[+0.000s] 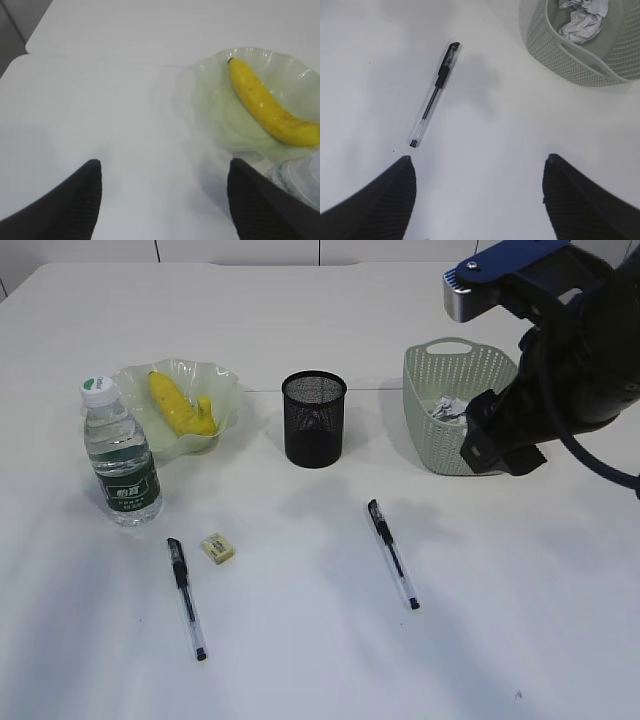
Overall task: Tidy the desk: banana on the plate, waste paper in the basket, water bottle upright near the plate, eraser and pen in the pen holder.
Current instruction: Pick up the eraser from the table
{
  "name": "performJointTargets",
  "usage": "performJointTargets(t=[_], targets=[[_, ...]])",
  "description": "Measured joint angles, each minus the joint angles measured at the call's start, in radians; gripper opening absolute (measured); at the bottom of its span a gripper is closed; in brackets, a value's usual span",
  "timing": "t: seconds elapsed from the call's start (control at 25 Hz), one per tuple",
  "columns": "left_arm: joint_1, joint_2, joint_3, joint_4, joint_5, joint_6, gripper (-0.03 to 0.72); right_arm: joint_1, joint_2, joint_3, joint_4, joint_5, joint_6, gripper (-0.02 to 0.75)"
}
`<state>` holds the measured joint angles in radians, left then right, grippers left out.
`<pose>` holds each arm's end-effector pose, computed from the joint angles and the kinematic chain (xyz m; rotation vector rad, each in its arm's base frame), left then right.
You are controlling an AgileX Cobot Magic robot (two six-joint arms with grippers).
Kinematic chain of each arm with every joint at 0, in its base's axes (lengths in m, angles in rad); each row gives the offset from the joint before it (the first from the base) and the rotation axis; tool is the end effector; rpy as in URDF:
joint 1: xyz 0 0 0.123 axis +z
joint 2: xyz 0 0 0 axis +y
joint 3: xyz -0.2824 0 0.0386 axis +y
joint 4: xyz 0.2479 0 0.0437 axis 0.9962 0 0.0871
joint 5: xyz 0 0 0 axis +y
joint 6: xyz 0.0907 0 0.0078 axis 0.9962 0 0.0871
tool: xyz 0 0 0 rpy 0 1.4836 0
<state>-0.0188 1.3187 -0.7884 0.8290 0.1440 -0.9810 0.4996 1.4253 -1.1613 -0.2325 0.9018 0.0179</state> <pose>0.2806 0.0045 0.2717 -0.2088 2.0978 0.0065 0.2635 0.1251 0.3071 -0.7472 2.5020 -0.1092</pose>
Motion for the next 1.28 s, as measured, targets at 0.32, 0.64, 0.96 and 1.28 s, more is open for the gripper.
performJointTargets(t=[0.32, 0.64, 0.96, 1.28], targets=[[-0.011, 0.000, 0.000, -0.251, 0.210, 0.210, 0.552, 0.000, 0.000, 0.000, -0.007, 0.000, 0.000, 0.586], [-0.011, 0.000, -0.035, -0.587, 0.485, 0.701, 0.552, 0.000, 0.000, 0.000, -0.009, 0.000, 0.000, 0.586], [-0.011, 0.000, -0.096, -0.829, 0.697, 0.944, 0.545, 0.000, 0.007, -0.015, 0.060, -0.002, 0.000, 0.580], [-0.011, 0.000, -0.100, -0.953, 0.764, 1.015, 0.538, 0.000, 0.182, -0.255, 0.183, 0.099, -0.049, 0.544]])
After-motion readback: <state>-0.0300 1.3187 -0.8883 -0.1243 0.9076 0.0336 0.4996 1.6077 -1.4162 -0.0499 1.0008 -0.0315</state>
